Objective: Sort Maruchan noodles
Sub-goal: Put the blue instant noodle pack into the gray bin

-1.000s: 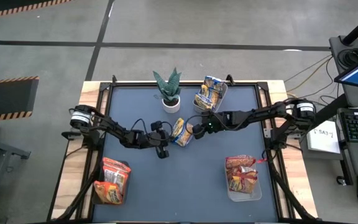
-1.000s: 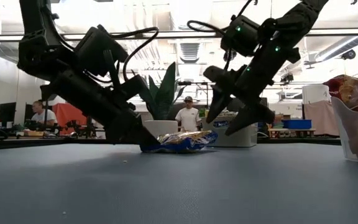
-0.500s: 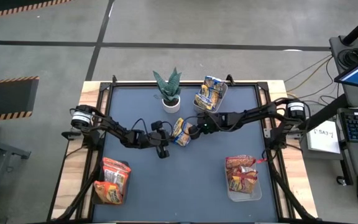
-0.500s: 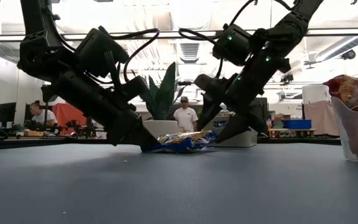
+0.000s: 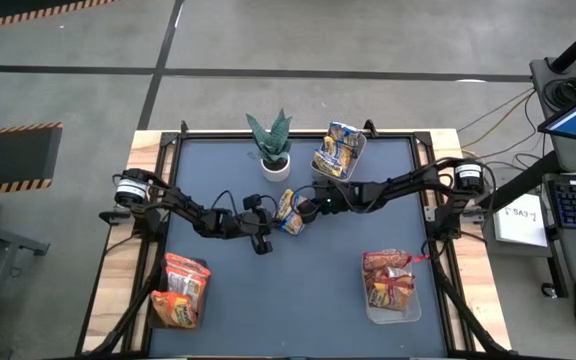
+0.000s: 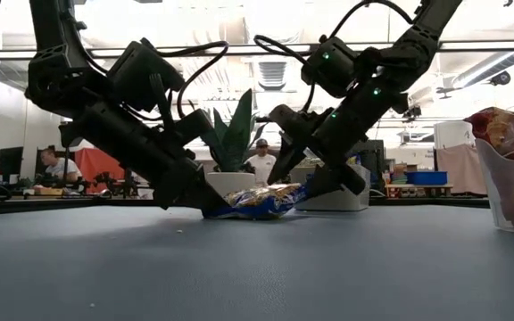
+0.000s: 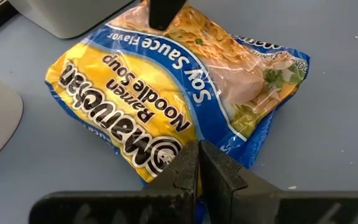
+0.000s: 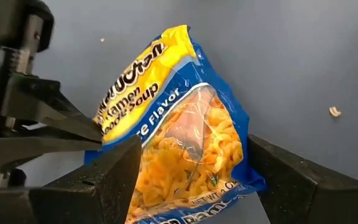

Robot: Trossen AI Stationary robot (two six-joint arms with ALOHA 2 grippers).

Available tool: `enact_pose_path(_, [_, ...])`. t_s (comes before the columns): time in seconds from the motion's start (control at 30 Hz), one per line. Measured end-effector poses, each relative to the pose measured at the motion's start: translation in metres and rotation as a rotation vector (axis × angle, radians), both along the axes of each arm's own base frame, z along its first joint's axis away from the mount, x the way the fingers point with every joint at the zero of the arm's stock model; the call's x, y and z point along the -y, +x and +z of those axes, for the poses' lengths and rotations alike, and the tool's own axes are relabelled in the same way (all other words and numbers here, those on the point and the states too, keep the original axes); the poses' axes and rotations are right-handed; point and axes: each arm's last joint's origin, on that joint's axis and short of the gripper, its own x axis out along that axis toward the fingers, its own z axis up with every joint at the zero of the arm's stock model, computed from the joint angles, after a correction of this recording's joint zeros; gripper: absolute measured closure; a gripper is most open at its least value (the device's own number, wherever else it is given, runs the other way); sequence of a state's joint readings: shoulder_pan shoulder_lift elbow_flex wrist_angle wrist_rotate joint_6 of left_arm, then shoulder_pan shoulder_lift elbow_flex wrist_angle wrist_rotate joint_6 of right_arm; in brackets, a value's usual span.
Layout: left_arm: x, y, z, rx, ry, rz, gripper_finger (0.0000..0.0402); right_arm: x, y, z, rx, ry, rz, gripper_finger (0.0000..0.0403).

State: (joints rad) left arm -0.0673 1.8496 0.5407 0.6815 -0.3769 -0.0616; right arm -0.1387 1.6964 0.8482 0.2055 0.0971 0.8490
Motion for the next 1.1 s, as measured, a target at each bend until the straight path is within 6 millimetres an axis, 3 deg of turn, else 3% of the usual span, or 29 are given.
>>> enact_pose_path(0.43, [0.000,0.000,0.000,0.001,0.000,0.000,0.0401,0.001,0.006,-0.012,0.022,-0.024,0.029,0.0147])
enact_pose_path(1.1, [0.000,0.000,0.001,0.016,0.001,0.005,0.0401,0.001,0.009,-0.006,0.067,-0.054,0.060,0.0254])
